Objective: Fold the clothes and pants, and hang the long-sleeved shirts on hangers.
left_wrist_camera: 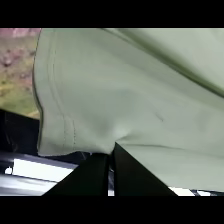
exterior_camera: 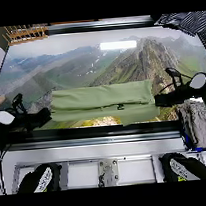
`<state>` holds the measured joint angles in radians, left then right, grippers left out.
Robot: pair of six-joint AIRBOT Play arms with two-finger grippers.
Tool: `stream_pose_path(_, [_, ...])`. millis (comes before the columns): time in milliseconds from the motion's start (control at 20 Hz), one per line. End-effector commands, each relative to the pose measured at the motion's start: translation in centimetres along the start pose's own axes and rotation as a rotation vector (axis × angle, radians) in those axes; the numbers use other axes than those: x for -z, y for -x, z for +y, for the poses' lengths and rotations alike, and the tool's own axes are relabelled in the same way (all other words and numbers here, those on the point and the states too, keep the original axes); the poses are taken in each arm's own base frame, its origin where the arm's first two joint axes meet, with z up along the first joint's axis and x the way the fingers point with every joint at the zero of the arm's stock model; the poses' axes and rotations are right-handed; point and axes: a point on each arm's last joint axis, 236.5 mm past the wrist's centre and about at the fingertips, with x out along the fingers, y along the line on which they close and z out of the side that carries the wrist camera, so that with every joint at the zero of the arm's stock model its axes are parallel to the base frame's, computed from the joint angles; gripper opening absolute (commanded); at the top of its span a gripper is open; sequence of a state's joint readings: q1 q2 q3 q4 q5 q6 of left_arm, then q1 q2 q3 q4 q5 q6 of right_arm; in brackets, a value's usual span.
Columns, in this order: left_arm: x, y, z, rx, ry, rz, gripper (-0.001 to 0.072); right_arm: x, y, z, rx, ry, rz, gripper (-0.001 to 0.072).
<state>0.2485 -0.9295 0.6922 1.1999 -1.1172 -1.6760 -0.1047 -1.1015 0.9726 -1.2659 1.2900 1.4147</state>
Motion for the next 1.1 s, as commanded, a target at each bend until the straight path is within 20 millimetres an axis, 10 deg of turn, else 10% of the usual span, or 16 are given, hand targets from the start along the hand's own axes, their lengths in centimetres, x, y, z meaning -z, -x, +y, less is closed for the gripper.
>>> stream_pose_path(0, [-4.9,-1.3,-1.0,-0.006,-0.015,0.009,0.0006,-5.3,-0.4,-0.5,0.01,0.003,-0.09,0.0011])
stream_pose_path(500, [-14.5,-6.8,-4.7,0.009,-0.064,0.022,0.0012,-16.4,-4.9,0.1,-0.021,-0.042,-0.393,0.0061])
stream_pose_path(600, [-16.2,-6.8,-6.8,0.08,-0.039,0.0,0.0554,-18.3,-4.4,0.8,-0.072,-0.102,-0.476,0.0559])
stream_pose_path(650, [-17.1,-6.4,-7.8,0.111,-0.034,-0.017,0.0614,-18.9,-3.9,1.0,-0.087,-0.119,-0.5,0.0672])
stream_pose_path(900, [-17.5,-3.3,-9.1,0.119,-0.127,-0.059,0.0612,-14.6,-4.0,-3.1,-0.08,-0.12,-0.326,0.0672])
stream_pose_path(950, [-16.3,-3.4,-9.0,0.116,-0.13,-0.045,0.0489,-13.2,-4.6,-4.6,-0.078,-0.141,-0.28,0.0672])
stream_pose_path(1050, [-13.9,-4.2,-8.7,0.11,-0.155,-0.017,0.001,-10.9,-5.8,-7.4,-0.072,-0.21,-0.225,0.0672])
